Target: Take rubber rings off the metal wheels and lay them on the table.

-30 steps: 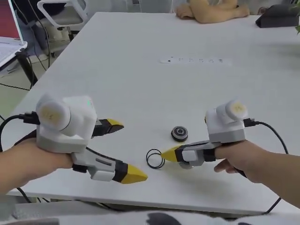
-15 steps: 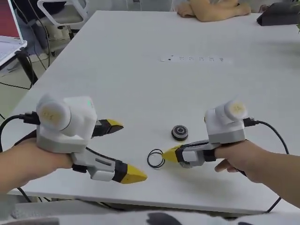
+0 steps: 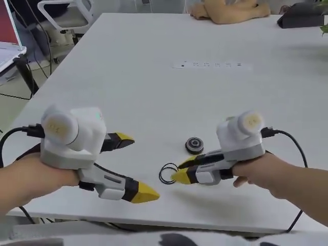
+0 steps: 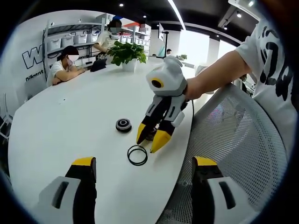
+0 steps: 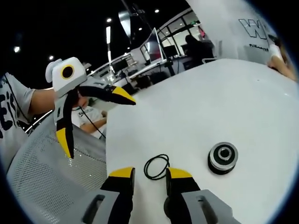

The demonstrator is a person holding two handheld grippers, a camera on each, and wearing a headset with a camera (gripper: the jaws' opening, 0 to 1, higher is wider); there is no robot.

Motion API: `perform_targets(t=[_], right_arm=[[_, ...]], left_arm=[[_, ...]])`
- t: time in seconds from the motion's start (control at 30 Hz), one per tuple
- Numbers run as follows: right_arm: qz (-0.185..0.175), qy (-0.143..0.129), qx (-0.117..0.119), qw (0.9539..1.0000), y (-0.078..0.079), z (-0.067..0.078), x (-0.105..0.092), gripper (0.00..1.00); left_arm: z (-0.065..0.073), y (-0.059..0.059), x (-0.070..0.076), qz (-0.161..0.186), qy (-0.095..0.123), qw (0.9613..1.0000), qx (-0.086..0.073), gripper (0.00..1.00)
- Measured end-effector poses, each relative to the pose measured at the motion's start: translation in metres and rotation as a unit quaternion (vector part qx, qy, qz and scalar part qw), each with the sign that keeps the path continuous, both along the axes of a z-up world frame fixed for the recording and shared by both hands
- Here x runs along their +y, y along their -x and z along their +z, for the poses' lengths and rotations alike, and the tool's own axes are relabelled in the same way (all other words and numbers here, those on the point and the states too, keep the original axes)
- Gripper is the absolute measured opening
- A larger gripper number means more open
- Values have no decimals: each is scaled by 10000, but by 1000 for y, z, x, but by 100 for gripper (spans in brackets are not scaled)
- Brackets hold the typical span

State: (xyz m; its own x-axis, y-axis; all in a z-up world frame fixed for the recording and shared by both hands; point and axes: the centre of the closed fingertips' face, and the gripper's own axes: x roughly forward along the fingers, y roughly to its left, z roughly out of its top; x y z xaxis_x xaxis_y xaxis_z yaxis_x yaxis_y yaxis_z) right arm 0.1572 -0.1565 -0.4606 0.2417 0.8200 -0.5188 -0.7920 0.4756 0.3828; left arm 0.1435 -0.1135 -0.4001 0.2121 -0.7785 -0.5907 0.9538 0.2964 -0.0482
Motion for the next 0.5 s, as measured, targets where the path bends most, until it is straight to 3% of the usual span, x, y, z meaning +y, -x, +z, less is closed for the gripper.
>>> perform_targets(t=[0.17, 0.5], right_arm=[[82, 87, -220, 9997, 0, 2, -1, 35], [-34, -28, -357, 9994, -5, 13, -10, 36]], left_arm=[[0, 0, 0, -15, -1, 10000, 9, 82], [1, -4, 1, 10, 3, 10000, 14, 82]])
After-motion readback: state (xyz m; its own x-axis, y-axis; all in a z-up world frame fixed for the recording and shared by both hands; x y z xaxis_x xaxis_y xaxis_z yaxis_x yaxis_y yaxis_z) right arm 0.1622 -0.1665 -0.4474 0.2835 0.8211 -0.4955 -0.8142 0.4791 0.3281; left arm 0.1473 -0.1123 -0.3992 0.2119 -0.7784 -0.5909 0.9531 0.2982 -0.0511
